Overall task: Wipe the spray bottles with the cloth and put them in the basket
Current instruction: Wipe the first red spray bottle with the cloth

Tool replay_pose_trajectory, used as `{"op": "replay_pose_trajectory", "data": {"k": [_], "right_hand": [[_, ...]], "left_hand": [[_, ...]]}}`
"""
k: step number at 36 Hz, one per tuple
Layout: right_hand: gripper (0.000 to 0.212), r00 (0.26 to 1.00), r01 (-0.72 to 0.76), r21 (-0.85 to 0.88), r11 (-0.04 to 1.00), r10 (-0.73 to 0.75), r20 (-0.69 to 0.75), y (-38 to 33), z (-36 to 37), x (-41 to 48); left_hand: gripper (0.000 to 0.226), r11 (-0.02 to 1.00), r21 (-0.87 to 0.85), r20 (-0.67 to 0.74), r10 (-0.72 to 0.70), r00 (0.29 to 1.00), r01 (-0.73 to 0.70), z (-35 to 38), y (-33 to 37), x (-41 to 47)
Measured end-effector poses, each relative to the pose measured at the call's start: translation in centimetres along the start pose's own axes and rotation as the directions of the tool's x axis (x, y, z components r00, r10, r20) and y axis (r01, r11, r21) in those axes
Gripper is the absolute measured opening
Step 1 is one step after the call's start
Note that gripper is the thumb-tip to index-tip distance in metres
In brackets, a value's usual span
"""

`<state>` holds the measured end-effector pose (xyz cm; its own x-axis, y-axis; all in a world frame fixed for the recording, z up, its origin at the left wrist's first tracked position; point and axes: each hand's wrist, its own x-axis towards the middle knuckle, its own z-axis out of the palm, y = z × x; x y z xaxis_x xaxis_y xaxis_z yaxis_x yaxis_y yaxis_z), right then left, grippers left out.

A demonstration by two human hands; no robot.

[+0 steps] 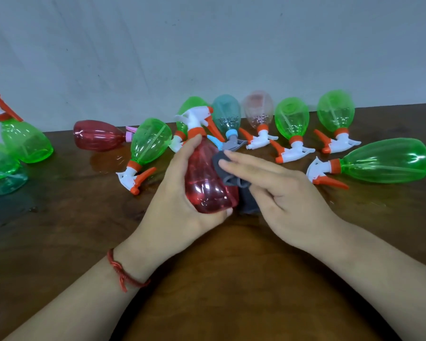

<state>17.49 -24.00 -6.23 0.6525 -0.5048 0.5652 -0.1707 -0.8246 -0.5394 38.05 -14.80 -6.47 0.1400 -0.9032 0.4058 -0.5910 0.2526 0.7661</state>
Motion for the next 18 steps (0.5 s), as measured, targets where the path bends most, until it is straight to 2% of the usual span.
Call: {"op": "replay_pose_trajectory", "data": {"k": [5, 9, 12, 15, 18], "right_hand": [[0.05, 0.981, -0.151, 0.183, 0.971, 0.17, -0.093, 0.12, -0.05, 0.23], [0.05, 0.966, -0.218, 0.299, 0.929, 0.248, -0.066, -0.03, -0.28, 0.23], [0.052, 0.981, -0.165, 0.225, 0.96, 0.185, -0.066, -0.1, 0.1, 0.01], [0.057, 0.996, -0.079, 0.115, 0.99, 0.084, -0.037, -0.17, 0.41, -0.21], [0.057, 0.997, -0.066, 0.065, 0.996, 0.064, 0.04, -0.47, 0.47, -0.35]], "left_hand": [[0.123, 0.995, 0.051, 0.109, 0.086, 0.99, -0.092, 0.93, 0.41, -0.47], [0.124, 0.991, 0.049, 0.137, 0.117, 0.984, -0.124, 1.04, 0.03, -0.52], [0.122, 0.988, 0.094, 0.075, 0.119, 0.99, -0.126, 1.08, -0.19, -0.55], [0.122, 0.997, 0.075, -0.013, 0.034, 0.999, -0.033, 1.01, -0.19, -0.43], [0.121, 0.998, 0.0, -0.086, -0.069, 0.994, 0.07, 0.58, -0.23, -0.18]]}}
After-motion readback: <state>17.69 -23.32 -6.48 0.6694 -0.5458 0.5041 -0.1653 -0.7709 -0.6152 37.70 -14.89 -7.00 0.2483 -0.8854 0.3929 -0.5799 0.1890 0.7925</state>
